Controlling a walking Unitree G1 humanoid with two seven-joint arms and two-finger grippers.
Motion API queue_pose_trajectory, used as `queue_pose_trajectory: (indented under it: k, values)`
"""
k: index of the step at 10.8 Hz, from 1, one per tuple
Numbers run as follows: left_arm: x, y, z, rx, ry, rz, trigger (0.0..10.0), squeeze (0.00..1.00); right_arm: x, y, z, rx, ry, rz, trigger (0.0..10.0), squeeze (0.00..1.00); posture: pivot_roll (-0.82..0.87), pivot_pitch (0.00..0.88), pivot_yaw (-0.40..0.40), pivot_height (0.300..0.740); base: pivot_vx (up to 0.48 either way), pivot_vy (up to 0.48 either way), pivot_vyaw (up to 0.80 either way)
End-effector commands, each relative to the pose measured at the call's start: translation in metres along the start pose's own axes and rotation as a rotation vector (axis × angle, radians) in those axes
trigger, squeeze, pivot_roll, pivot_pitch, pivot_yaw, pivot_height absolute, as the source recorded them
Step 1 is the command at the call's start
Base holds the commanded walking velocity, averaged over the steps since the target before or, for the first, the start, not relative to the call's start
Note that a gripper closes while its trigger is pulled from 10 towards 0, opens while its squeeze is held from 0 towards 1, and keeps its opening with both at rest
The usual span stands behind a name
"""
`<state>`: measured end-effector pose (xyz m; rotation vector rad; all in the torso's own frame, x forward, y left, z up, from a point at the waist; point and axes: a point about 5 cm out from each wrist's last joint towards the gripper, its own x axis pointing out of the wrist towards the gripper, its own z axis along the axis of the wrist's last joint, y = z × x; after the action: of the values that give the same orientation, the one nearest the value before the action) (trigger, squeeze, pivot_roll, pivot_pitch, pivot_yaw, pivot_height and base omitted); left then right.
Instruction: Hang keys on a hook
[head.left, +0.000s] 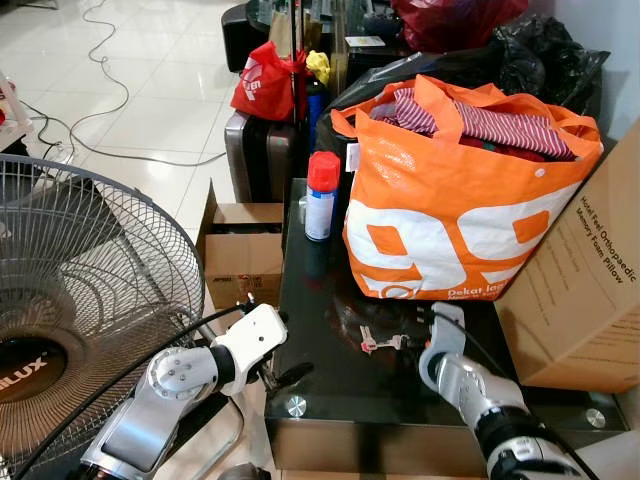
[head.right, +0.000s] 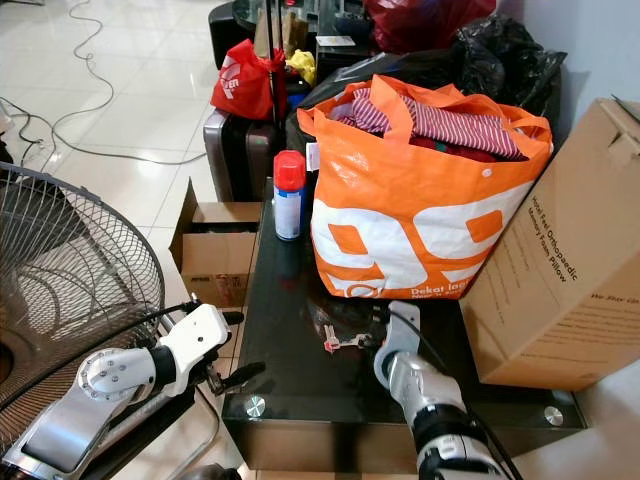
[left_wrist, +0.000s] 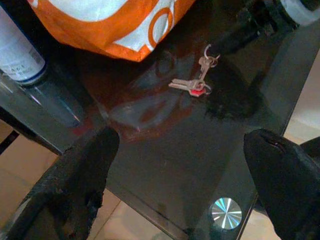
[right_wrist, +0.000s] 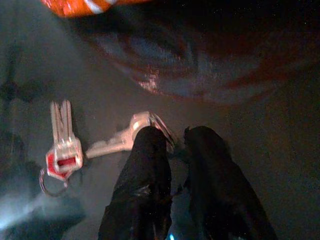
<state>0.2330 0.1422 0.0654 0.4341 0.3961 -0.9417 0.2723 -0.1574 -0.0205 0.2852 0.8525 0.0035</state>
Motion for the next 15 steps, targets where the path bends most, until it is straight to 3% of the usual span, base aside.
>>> queue_pose_trajectory:
  k: [1, 4, 8, 12, 14, 15]
  values:
    - [0.000, 0.000, -0.002, 0.009, 0.005, -0.008, 10.0, 0.63, 0.000, -0.002, 0.002, -0.001, -0.012, -0.014, 10.0, 0.00, -0.01, 0.037, -0.022, 0.740, 0.000, 0.000, 0.00]
    - [0.002, 0.001, -0.011, 0.005, 0.015, -0.007, 10.0, 0.63, 0.001, 0.003, 0.006, 0.003, -0.043, 0.019, 10.0, 0.00, -0.01, 0.038, -0.021, 0.740, 0.000, 0.000, 0.00]
    - [0.007, 0.001, -0.023, 0.003, 0.021, -0.007, 10.0, 0.63, 0.001, 0.010, 0.003, -0.075, -0.017, 0.109, 10.0, 0.00, -0.02, 0.036, -0.019, 0.740, 0.000, 0.000, 0.00]
    - [0.011, 0.003, -0.021, 0.010, -0.008, 0.009, 10.0, 0.62, 0.000, 0.002, 0.000, -0.081, -0.006, 0.089, 10.0, 0.00, -0.02, 0.030, -0.018, 0.740, 0.000, 0.000, 0.00]
    - [0.011, 0.006, -0.009, 0.008, -0.068, 0.027, 10.0, 0.63, 0.000, 0.002, 0.001, -0.080, -0.010, 0.088, 10.0, 0.00, -0.02, 0.024, -0.014, 0.740, 0.000, 0.000, 0.00]
    - [0.007, 0.015, 0.019, -0.095, -0.231, 0.060, 10.0, 0.64, -0.001, 0.001, 0.003, -0.072, -0.024, 0.094, 10.0, 0.00, -0.01, 0.008, -0.009, 0.740, 0.000, 0.000, 0.00]
